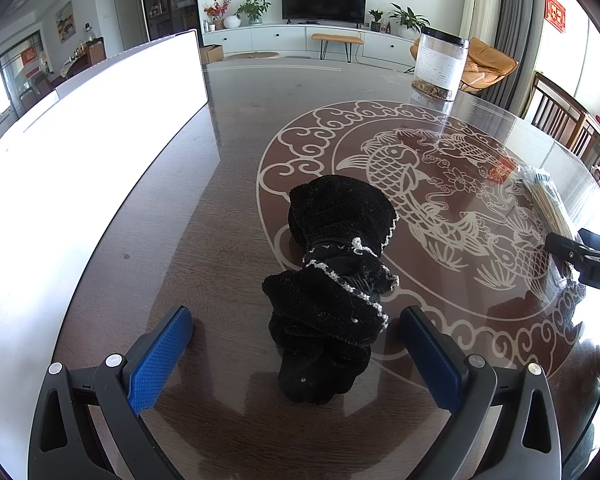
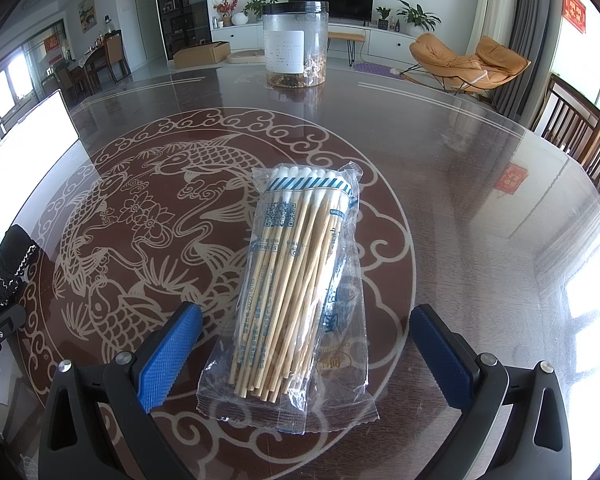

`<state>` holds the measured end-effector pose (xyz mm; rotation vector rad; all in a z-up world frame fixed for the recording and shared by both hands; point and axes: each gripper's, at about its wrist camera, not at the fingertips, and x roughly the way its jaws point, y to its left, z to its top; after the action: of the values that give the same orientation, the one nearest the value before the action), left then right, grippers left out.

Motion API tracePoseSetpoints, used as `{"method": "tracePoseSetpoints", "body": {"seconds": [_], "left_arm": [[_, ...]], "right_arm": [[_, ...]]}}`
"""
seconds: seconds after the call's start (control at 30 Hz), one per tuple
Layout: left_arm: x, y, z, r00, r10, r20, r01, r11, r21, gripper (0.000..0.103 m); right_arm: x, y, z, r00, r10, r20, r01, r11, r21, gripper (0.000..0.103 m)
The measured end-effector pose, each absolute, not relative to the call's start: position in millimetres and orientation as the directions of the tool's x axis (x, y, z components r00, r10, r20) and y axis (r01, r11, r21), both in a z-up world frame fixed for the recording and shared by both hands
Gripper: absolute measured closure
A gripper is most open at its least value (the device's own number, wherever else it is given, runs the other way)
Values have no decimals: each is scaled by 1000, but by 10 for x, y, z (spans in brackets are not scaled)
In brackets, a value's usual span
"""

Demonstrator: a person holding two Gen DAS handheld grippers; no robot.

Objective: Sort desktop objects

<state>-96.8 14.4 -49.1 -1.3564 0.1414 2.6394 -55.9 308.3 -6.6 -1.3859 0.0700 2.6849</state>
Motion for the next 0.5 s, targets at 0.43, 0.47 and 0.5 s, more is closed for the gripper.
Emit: {"method": "tracePoseSetpoints", "body": {"seconds": [0.43, 0.47, 0.5], "left_arm": [[-969, 144, -492, -572, 108, -813, -194, -981, 6, 0], [-969, 144, -492, -572, 108, -813, -194, -981, 6, 0], [-968, 144, -491, -572, 108, -813, -194, -981, 6, 0]], "right_arm": [[-560, 3078, -65, -573, 88, -815, -129, -992, -17, 0], [-559, 3078, -64, -573, 88, -815, -129, -992, -17, 0], [-561, 3078, -66, -573, 88, -815, -129, -992, -17, 0]]}}
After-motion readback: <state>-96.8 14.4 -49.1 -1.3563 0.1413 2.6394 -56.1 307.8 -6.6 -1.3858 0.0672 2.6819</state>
